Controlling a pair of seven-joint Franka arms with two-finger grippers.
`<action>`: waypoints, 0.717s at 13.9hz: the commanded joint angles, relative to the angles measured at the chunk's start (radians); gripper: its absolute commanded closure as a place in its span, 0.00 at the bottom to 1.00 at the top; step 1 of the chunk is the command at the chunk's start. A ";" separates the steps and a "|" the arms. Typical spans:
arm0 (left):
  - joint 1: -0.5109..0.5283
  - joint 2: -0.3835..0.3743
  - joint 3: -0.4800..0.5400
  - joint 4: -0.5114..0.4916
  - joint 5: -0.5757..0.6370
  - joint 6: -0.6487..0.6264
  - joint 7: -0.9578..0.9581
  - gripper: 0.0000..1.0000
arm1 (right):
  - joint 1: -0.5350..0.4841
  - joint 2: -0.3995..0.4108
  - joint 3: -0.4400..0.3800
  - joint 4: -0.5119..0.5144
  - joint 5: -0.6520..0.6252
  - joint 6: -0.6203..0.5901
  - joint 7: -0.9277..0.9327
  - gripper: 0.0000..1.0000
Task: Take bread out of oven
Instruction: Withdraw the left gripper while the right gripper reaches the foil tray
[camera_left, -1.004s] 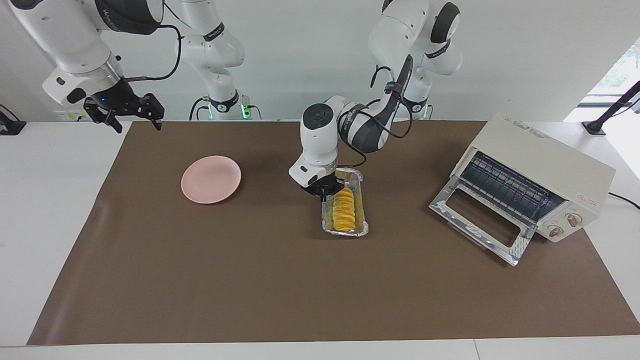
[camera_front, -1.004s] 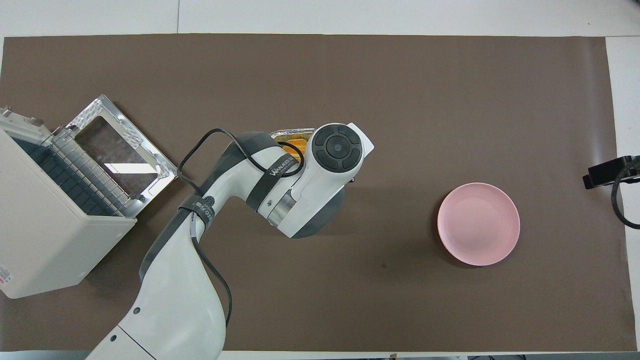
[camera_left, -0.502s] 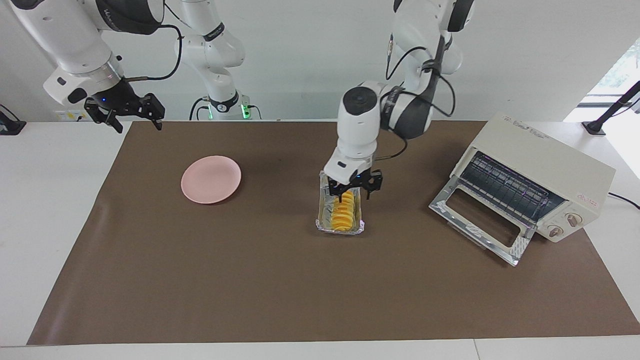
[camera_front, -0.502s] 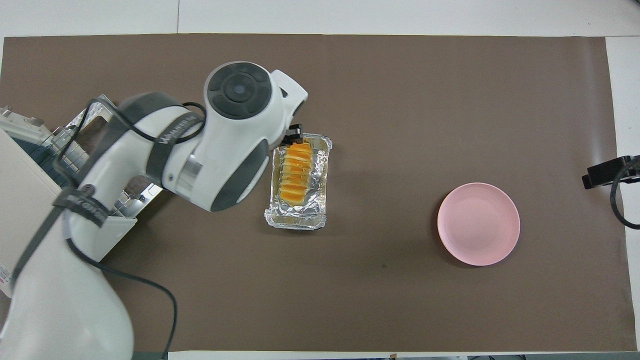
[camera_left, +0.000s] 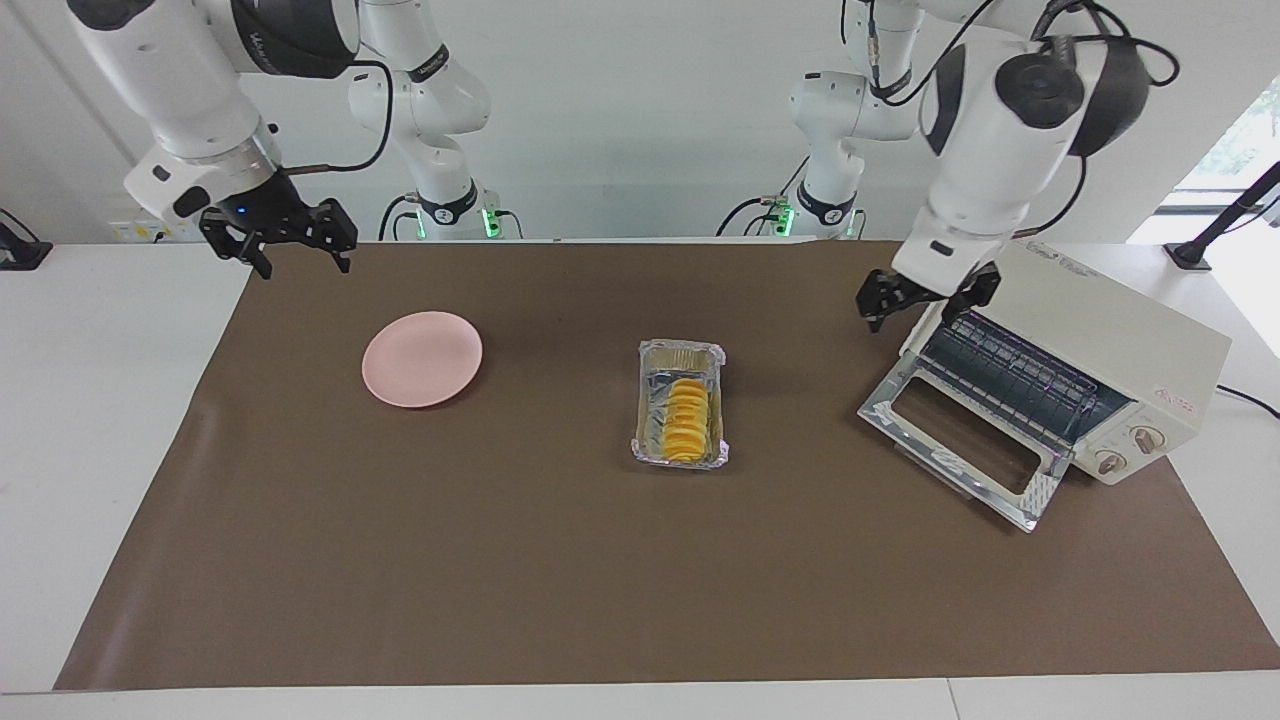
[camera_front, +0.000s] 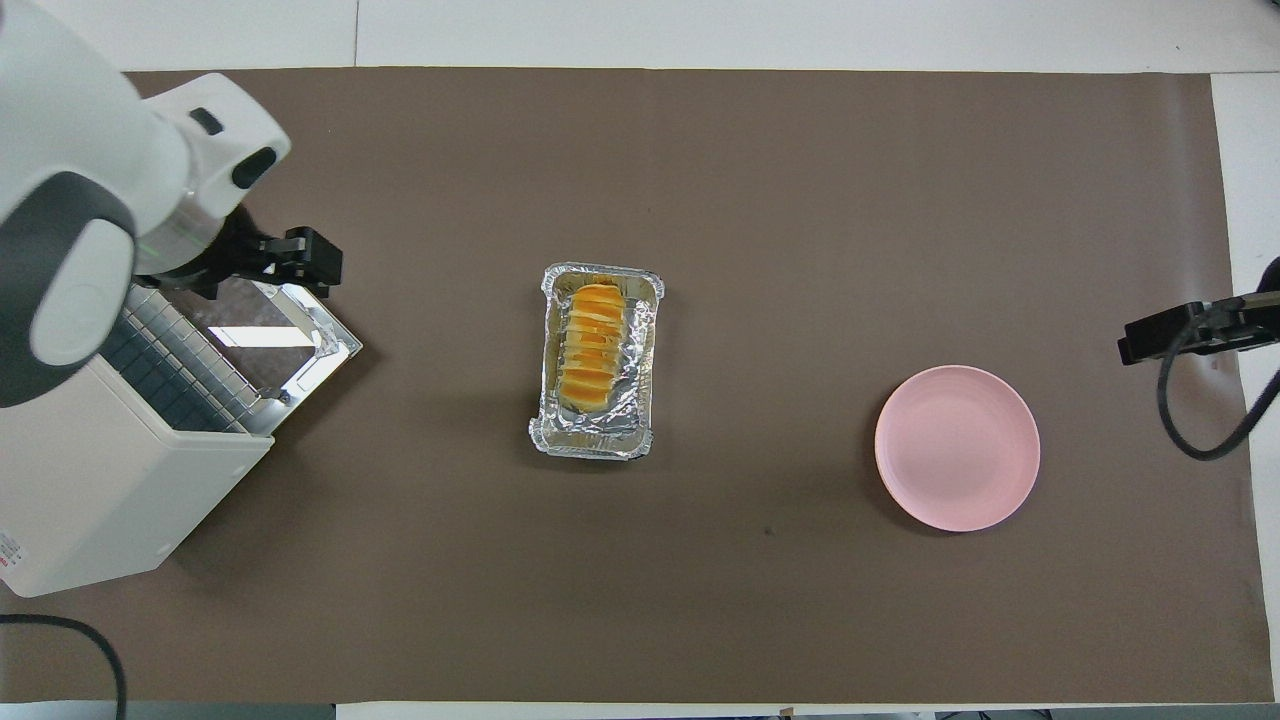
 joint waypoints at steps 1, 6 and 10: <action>0.026 -0.088 -0.008 -0.042 -0.012 -0.116 0.044 0.00 | 0.109 0.032 0.003 -0.046 0.003 0.093 0.180 0.00; 0.063 -0.127 -0.017 -0.064 -0.012 -0.109 0.056 0.00 | 0.266 0.187 0.002 -0.036 0.026 0.284 0.434 0.00; 0.182 -0.131 -0.083 -0.071 -0.012 -0.105 0.059 0.00 | 0.390 0.368 0.002 0.042 0.026 0.409 0.646 0.00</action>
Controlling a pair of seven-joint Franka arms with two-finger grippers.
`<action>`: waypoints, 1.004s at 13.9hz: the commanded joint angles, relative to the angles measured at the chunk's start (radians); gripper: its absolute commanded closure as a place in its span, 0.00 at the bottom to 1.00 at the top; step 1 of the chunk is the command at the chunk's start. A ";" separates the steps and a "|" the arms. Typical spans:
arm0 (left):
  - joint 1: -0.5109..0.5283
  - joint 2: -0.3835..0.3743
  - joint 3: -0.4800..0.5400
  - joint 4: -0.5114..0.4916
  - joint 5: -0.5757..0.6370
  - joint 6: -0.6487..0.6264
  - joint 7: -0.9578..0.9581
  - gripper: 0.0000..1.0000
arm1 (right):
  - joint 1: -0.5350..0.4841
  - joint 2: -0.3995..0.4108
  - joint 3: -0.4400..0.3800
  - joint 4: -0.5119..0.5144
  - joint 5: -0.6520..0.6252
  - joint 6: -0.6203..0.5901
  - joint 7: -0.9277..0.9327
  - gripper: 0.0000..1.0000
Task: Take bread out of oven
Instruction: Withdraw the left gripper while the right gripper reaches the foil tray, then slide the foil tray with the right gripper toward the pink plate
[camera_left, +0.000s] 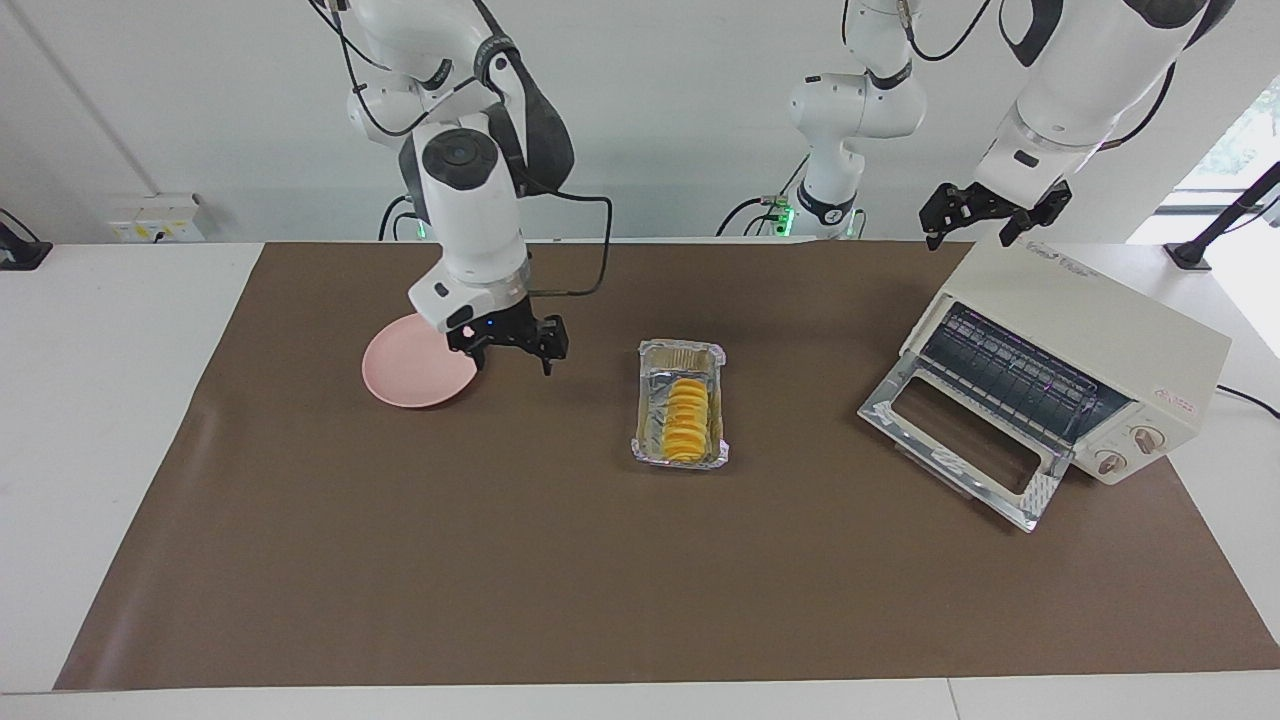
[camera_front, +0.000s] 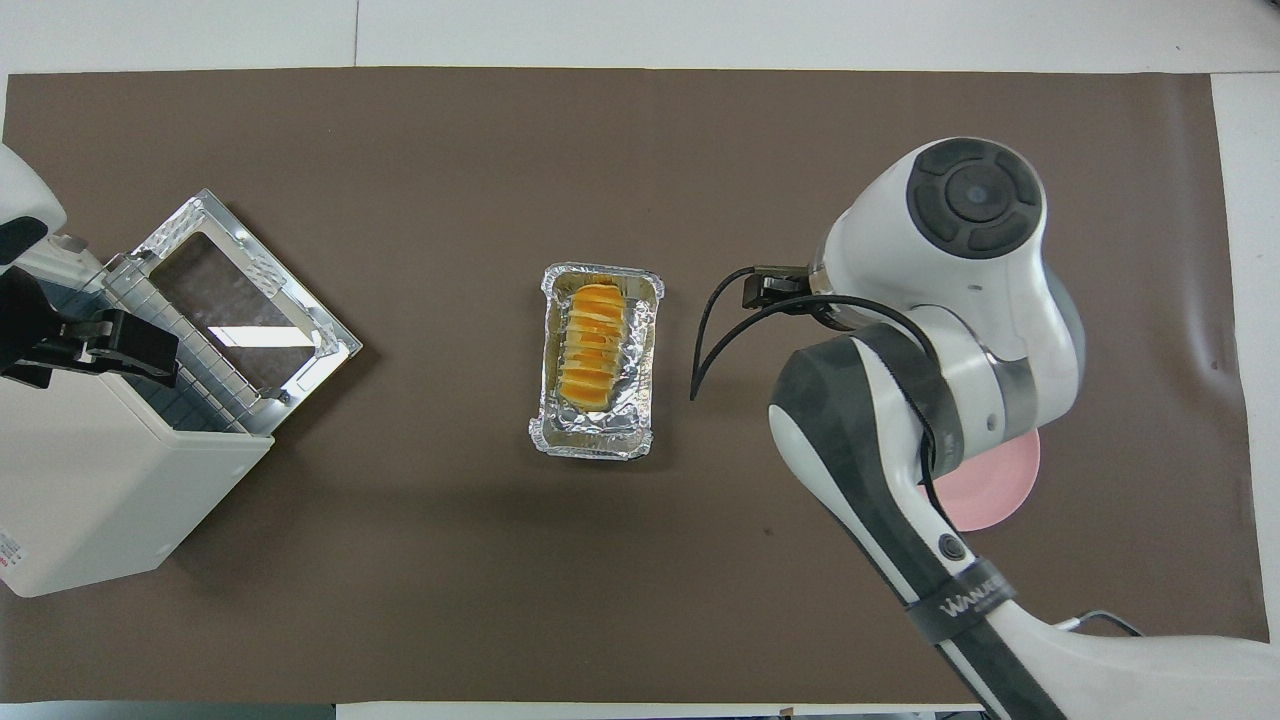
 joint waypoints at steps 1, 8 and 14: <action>0.081 -0.018 -0.045 -0.034 -0.010 0.027 0.015 0.00 | 0.070 0.142 -0.006 0.126 0.002 0.004 0.139 0.00; 0.076 -0.015 -0.053 -0.045 -0.017 0.022 0.014 0.00 | 0.143 0.300 -0.007 0.225 0.013 0.091 0.305 0.00; 0.101 -0.020 -0.039 -0.039 -0.015 0.022 0.006 0.00 | 0.175 0.331 -0.007 0.164 -0.012 0.142 0.289 0.04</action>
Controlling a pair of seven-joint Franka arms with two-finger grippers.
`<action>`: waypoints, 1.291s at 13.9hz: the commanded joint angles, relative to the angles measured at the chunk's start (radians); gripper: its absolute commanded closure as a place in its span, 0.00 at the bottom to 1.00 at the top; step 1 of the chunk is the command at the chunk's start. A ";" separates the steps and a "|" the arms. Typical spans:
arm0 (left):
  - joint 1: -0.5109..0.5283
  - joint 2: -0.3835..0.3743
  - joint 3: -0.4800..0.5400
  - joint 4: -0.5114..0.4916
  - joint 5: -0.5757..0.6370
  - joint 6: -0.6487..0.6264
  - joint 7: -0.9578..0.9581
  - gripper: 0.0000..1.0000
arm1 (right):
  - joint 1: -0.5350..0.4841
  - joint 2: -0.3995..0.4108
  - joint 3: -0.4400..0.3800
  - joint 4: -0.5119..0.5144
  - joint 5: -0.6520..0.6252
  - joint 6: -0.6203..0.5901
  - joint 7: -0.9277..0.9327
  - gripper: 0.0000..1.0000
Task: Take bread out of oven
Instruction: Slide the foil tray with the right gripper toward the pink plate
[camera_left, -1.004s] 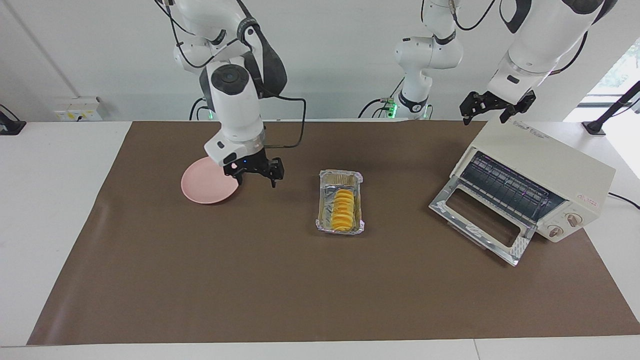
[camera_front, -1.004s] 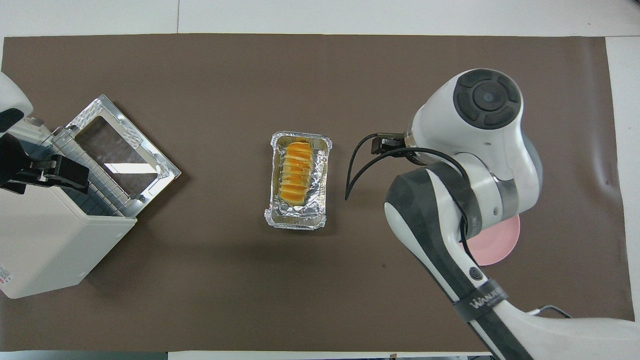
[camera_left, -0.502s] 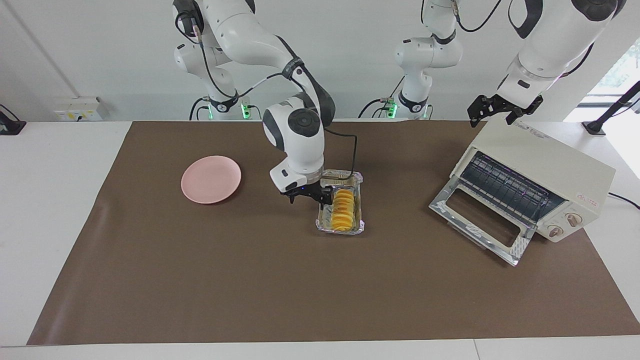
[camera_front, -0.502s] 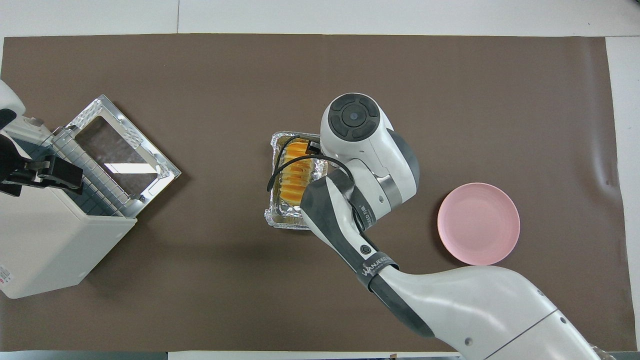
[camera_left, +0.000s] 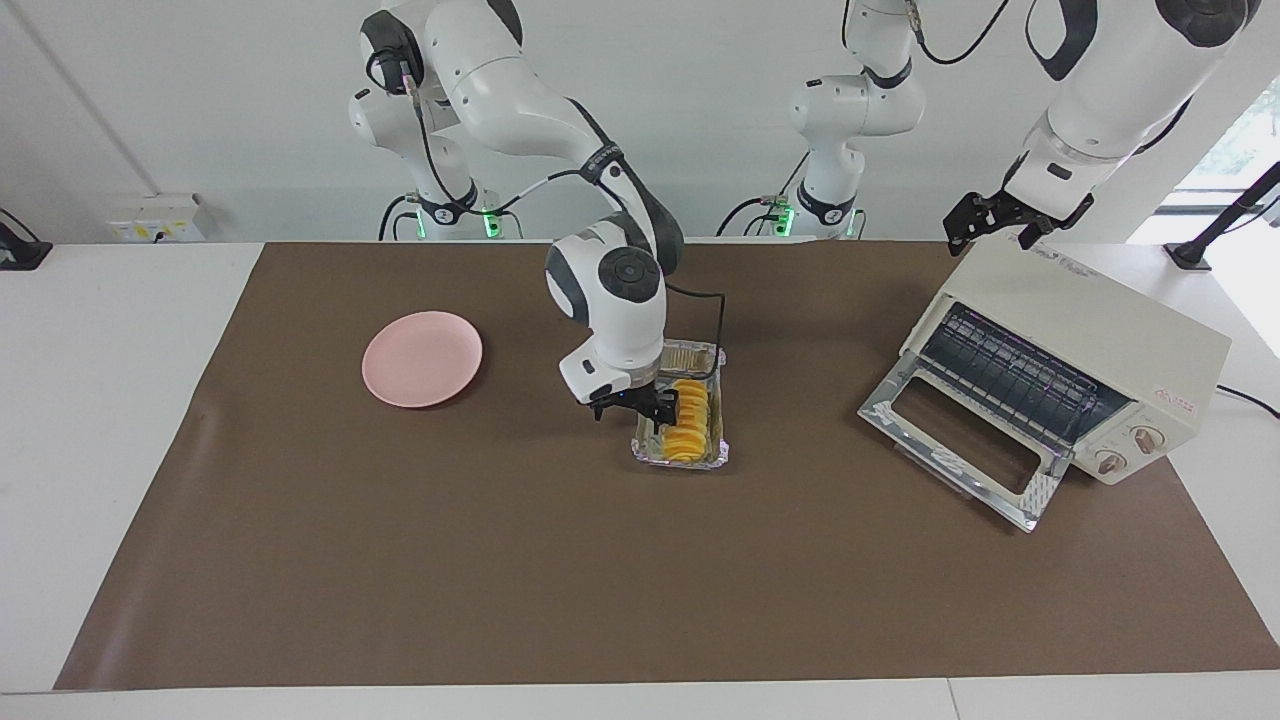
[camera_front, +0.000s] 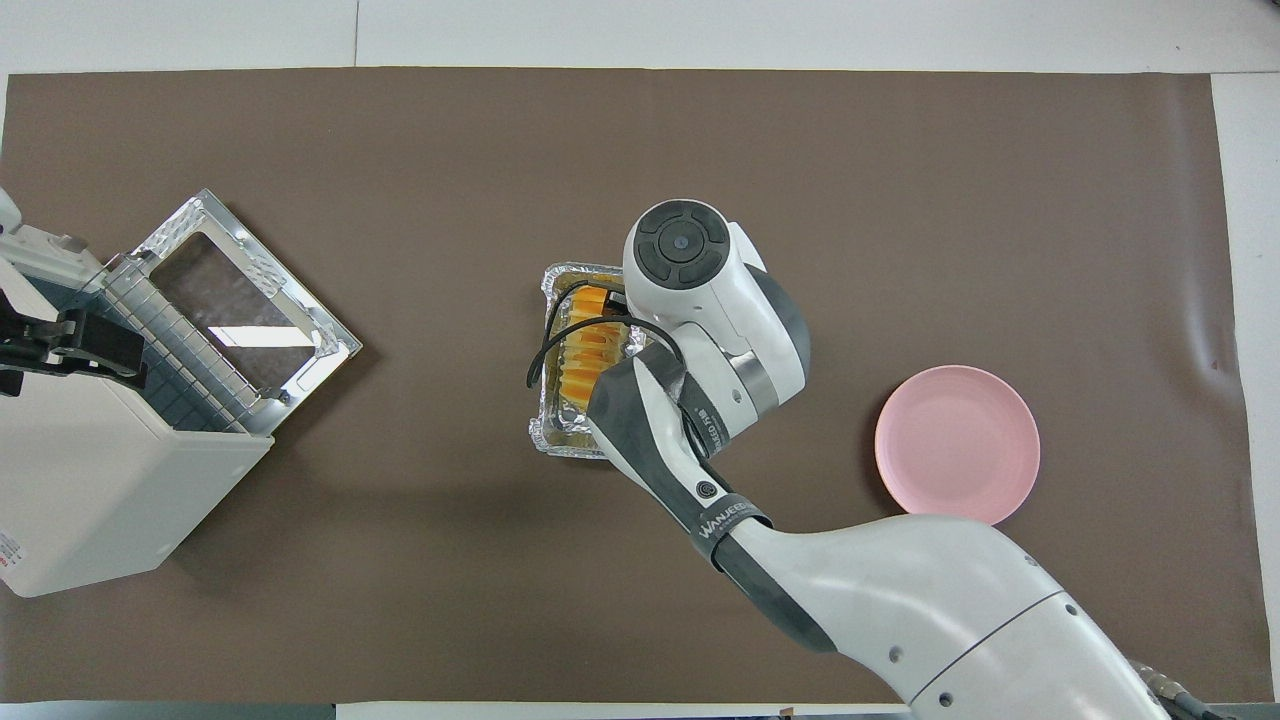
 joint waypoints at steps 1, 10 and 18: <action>0.007 -0.019 -0.005 -0.014 -0.013 0.012 -0.002 0.00 | 0.006 -0.007 -0.003 -0.043 -0.018 0.037 -0.026 0.17; 0.009 -0.019 -0.004 -0.014 -0.013 0.012 -0.002 0.00 | 0.007 -0.007 -0.003 0.000 -0.017 0.025 -0.042 1.00; 0.009 -0.019 -0.004 -0.014 -0.013 0.012 -0.002 0.00 | -0.163 0.016 -0.005 0.227 0.069 -0.185 -0.191 1.00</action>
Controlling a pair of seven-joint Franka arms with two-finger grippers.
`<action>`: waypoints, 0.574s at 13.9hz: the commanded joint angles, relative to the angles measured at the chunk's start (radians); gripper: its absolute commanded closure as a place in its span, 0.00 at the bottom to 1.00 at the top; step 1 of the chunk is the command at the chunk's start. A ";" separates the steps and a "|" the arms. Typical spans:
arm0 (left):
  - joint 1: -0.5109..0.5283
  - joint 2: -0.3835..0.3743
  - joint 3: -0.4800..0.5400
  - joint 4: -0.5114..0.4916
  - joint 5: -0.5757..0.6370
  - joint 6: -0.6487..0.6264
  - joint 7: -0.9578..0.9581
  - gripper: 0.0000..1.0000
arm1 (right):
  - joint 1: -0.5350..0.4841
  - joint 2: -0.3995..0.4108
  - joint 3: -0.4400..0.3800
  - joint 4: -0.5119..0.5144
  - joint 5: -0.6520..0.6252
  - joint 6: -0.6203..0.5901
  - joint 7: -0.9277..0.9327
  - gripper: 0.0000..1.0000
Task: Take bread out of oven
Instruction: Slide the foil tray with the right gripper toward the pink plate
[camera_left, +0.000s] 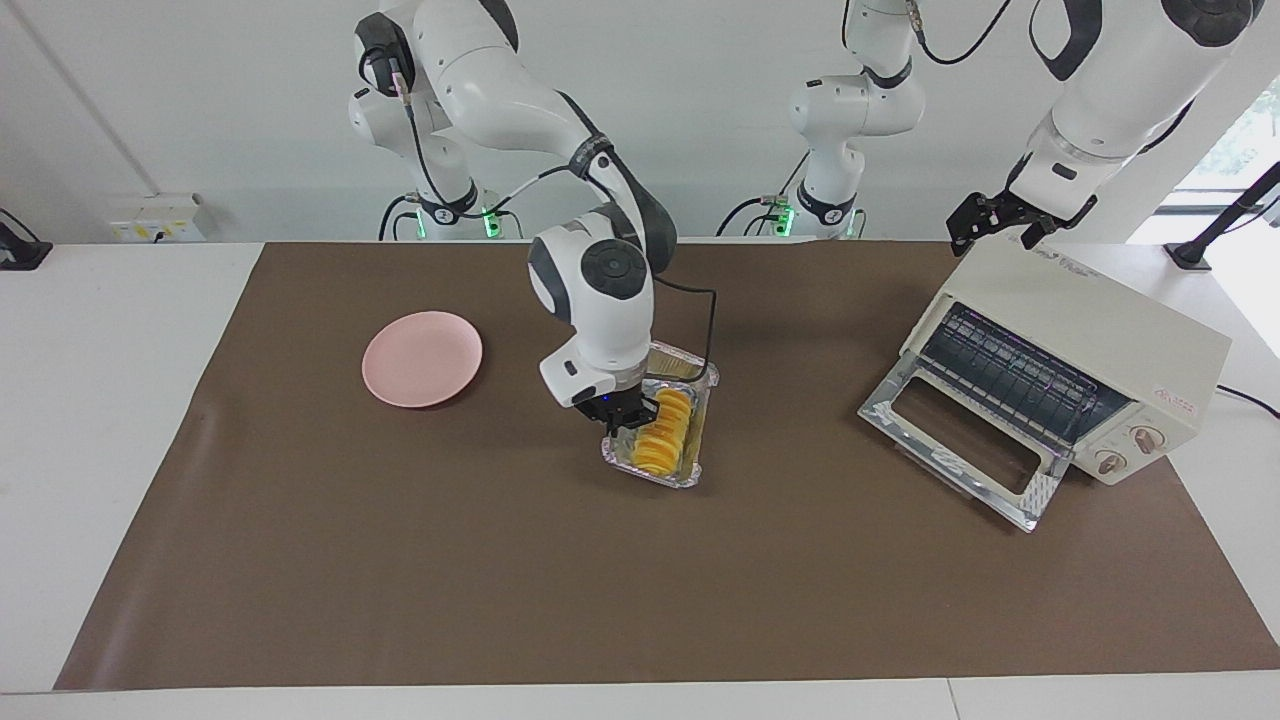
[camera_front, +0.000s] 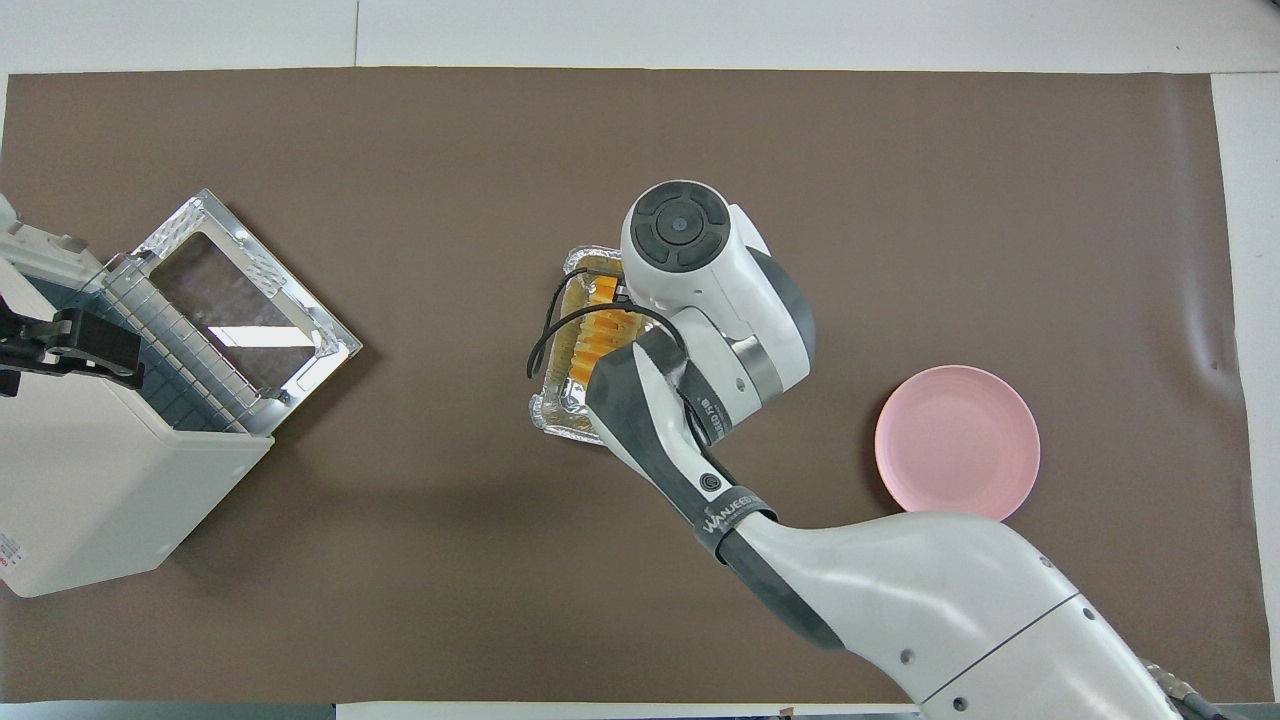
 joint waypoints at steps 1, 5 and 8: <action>0.008 -0.019 -0.002 -0.014 -0.013 0.012 -0.002 0.00 | -0.117 0.020 0.010 0.064 0.058 -0.031 -0.150 1.00; 0.008 -0.019 -0.002 -0.014 -0.013 0.012 -0.002 0.00 | -0.269 0.031 0.010 0.061 0.060 -0.014 -0.380 1.00; 0.008 -0.019 -0.002 -0.014 -0.013 0.012 -0.002 0.00 | -0.350 0.057 0.008 0.061 0.060 0.025 -0.508 1.00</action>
